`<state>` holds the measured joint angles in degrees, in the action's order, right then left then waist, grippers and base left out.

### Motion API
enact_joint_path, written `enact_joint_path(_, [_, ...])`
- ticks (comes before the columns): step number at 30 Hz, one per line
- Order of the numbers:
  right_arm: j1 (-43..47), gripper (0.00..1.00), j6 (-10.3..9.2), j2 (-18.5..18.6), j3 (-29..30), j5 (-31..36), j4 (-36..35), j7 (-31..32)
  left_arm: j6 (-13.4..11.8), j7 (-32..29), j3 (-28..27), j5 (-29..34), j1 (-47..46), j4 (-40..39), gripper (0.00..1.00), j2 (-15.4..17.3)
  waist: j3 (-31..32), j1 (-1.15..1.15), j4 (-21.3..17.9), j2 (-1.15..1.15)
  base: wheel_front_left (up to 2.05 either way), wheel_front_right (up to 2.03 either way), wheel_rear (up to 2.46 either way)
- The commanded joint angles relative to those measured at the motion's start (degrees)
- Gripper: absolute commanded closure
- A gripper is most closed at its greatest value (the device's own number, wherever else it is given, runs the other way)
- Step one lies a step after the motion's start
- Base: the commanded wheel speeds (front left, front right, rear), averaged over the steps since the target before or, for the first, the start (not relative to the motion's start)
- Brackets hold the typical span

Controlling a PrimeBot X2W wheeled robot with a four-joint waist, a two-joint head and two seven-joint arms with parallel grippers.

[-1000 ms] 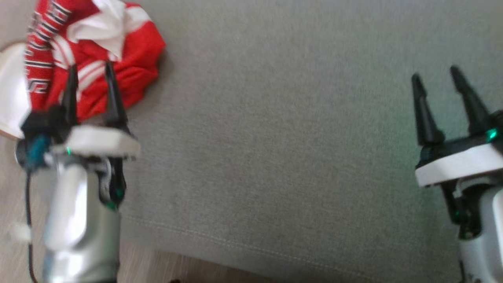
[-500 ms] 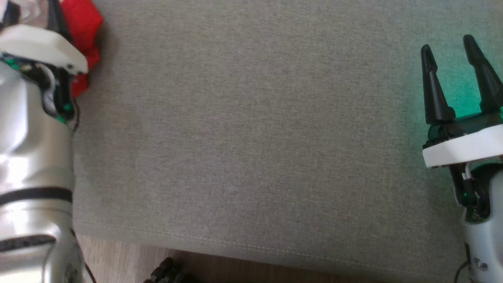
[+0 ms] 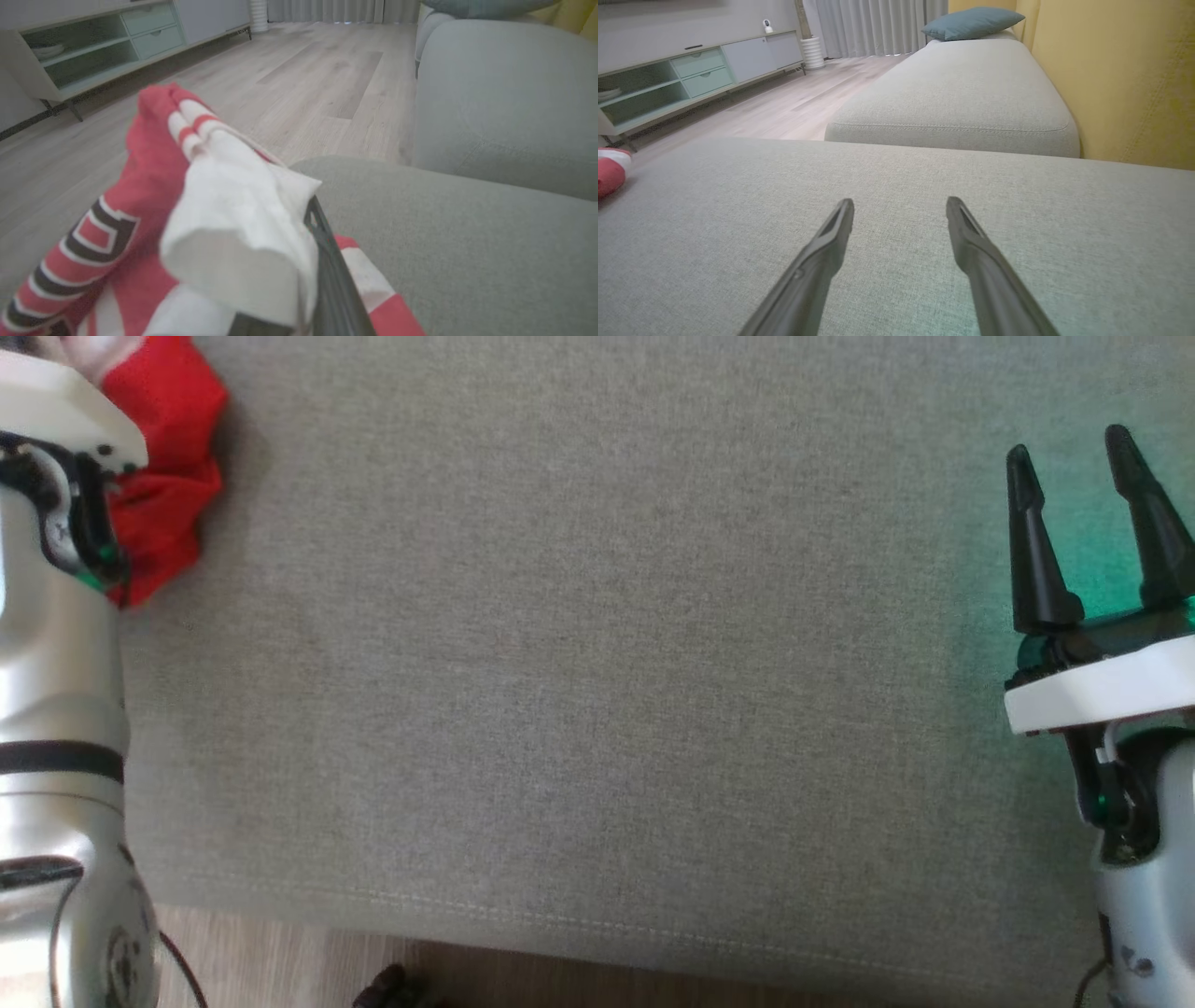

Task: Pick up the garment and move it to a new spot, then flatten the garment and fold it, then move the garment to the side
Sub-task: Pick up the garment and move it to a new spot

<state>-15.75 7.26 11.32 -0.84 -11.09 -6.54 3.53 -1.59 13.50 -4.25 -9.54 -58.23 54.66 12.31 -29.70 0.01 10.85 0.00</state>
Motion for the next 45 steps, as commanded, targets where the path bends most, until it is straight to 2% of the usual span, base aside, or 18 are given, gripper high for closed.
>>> enact_joint_path(1, [0.75, 0.0, 0.23, -0.57, -0.82, -0.24, -1.77, -0.38, -0.31, 0.66, -0.7, 0.69, 0.0, -2.63, 1.0, 3.56, 1.67, -0.01, 0.42, 0.0, 0.0, 0.0, 0.0])
enact_joint_path(6, [2.9, 0.0, 0.23, -2.07, -0.43, -0.34, -0.59, -1.3, 0.22, 1.43, 0.33, 1.34, 4.82, -12.8, 1.0, 2.4, 7.19, -0.01, 0.98, 0.0, 0.0, 0.0, 0.0])
enact_joint_path(13, [6.12, 0.0, 0.23, -4.52, -0.65, -0.71, 0.86, -2.19, 1.66, 1.18, 3.28, 1.86, 15.72, -33.85, 1.0, -0.49, 15.16, -0.01, -0.38, 0.0, 0.0, 0.0, 0.0])
enact_joint_path(19, [7.67, 0.0, 0.23, -6.13, -0.81, -0.97, 0.64, -2.48, 2.93, -4.29, 9.6, 1.76, 26.18, -51.02, 1.0, -5.03, 18.76, -0.01, -4.34, 0.0, 0.0, 0.0, 0.0])
enact_joint_path(23, [7.76, 0.0, 0.23, -6.77, -1.23, -1.03, 0.24, -2.45, 3.84, -7.52, 16.06, 0.82, 31.32, -58.0, 1.0, -7.62, 19.0, -0.01, -8.33, 0.0, 0.0, 0.0, 0.0])
enact_joint_path(28, [6.92, 0.0, 0.23, -7.3, -1.92, -1.44, -0.1, -2.86, 3.76, -8.9, 26.41, -2.85, 34.6, -59.48, 1.0, -9.22, 17.66, -0.01, -14.23, 0.0, 0.0, 0.0, 0.0])
enact_joint_path(31, [6.27, 0.0, 0.23, -7.56, -2.42, -1.82, 0.02, -3.18, 2.61, -8.47, 32.46, -5.81, 33.92, -57.92, 1.0, -9.38, 16.32, -0.01, -17.92, 0.0, 0.0, 0.0, 0.0])
enact_joint_path(37, [4.99, 0.0, 0.23, -7.97, -3.1, -2.64, 0.77, -4.34, -0.47, -6.17, 41.85, -10.24, 26.42, -53.49, 1.0, -9.42, 12.76, -0.01, -24.43, 0.0, 0.0, 0.0, 0.0])
enact_joint_path(45, [3.39, 0.0, 0.23, -8.27, -3.66, -3.79, 2.34, -6.09, -3.15, -2.83, 49.5, -13.57, 14.42, -48.83, 1.0, -9.42, 8.13, -0.01, -30.45, 0.0, 0.0, 0.0, 0.0])
